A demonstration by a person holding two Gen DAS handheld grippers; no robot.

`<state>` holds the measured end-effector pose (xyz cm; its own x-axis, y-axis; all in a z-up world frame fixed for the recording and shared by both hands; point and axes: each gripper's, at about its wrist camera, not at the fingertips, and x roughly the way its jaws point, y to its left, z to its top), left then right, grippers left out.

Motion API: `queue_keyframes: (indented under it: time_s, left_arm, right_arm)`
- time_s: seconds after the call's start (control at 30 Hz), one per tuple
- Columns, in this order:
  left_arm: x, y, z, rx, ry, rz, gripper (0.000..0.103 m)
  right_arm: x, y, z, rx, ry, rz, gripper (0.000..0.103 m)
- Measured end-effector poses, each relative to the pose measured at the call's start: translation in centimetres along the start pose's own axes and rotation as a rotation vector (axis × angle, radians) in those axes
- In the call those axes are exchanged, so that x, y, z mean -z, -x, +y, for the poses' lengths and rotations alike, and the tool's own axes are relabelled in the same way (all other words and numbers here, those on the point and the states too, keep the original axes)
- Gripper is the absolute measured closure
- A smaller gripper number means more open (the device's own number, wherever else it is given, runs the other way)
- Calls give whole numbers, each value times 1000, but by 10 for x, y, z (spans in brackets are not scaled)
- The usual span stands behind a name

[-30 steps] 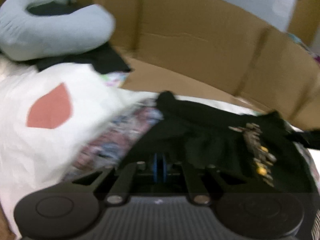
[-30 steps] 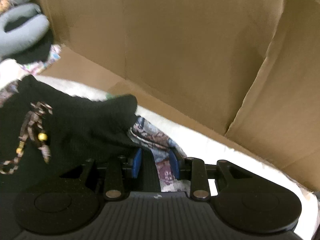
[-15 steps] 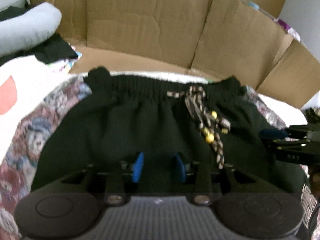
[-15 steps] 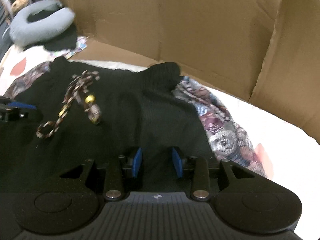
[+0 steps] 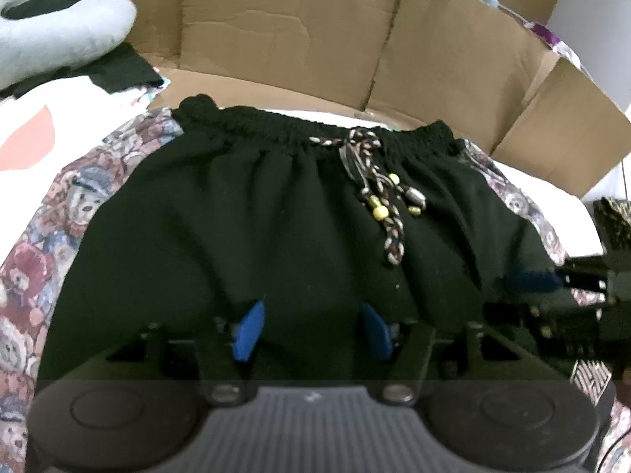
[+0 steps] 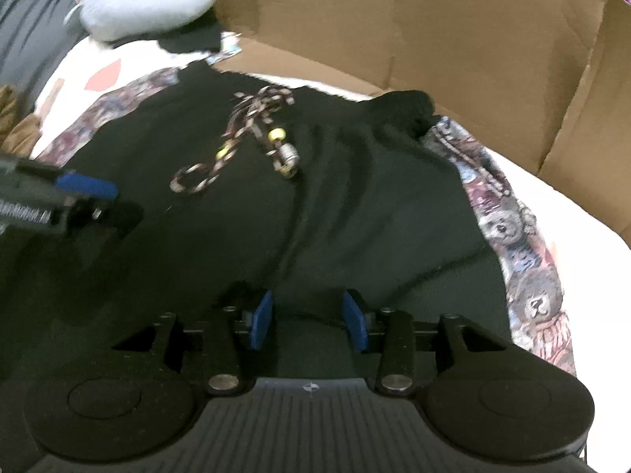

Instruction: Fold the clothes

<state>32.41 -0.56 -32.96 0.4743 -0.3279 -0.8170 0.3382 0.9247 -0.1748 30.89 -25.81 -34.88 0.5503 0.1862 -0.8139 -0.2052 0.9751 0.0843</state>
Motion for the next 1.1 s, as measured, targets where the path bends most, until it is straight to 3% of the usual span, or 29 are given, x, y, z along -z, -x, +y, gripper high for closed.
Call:
queue_keyframes:
  time_s: [0.23,0.37,0.43,0.5,0.67,0.8,1.1]
  left_arm:
    - [1,23,6,-5,-4,21,27]
    - [1,49,17,-41,-43,43,25]
    - [1,63,24,-57,-39,46,24]
    - [0,80,30,-78,-41,40,21]
    - [-1,120,49,-103,-33,39,15]
    - [2,147,70,-127,0,33,11]
    - [13,193,108,-178,109,-13,10]
  right_arm:
    - [17,31,1,-47,-35,-12,50]
    - [25,52,1,-62,-51,-25,50]
    - [26,63,-2,-64,-68,-35,45]
    - [27,73,-4,-63,-95,-48,30]
    - [29,93,-6,-62,-148,-77,14]
    - [36,100,-6,-77,-183,-78,9]
    - [48,106,-6,-72,-224,-73,8]
